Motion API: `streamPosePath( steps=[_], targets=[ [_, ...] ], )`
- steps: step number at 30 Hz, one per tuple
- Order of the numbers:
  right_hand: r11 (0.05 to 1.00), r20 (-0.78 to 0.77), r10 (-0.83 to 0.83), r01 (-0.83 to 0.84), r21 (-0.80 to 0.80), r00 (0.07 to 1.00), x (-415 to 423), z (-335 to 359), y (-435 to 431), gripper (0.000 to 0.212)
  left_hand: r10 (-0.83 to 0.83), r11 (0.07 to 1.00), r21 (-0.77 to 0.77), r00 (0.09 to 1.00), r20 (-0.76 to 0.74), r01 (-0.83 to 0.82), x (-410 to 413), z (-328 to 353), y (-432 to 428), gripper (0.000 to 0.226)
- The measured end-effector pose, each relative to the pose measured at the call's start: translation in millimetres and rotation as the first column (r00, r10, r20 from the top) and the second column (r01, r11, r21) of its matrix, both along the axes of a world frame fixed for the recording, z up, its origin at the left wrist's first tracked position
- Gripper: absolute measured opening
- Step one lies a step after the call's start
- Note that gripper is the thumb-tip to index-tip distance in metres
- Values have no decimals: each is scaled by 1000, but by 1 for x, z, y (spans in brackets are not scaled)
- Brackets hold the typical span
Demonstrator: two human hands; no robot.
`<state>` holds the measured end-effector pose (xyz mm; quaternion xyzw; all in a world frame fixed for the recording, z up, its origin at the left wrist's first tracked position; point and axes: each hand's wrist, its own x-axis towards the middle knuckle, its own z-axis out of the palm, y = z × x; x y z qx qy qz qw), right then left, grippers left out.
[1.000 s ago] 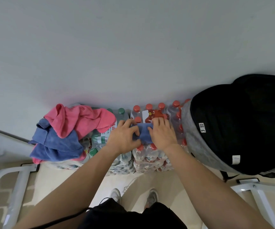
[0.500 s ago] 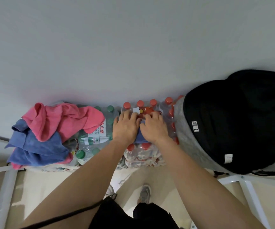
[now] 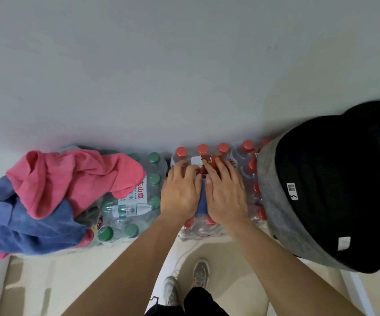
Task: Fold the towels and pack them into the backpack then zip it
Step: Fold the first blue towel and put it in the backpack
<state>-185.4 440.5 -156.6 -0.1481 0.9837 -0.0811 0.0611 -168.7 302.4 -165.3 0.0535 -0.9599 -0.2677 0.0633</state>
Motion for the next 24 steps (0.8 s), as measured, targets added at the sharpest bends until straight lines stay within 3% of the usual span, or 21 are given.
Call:
streamPosePath(
  steps=[5,10,12,19,21,24],
  targets=[
    [999,-50,-33,33,0,998,5,7,-1,54,-37,998,-53,999,-6,36,1,-5,-2,43],
    [999,-30,1,0,48,1000,8,14,-3,56,-326,937,-149,944,-57,315,5,-1,-21,43],
    [997,-34,26,-24,73,999,13,21,-2,58,-415,889,-214,910,-8,404,11,2,-31,52],
    [1000,23,12,-12,-8,1000,56,59,17,48,-424,849,-302,900,103,435,27,53,-41,51],
    [996,50,-14,18,-82,999,60,78,28,48,-414,864,-242,897,155,441,29,74,-28,44],
    [965,116,-69,96,-245,991,53,113,63,55,-392,916,-13,903,173,401,21,107,-3,44]
  ],
)
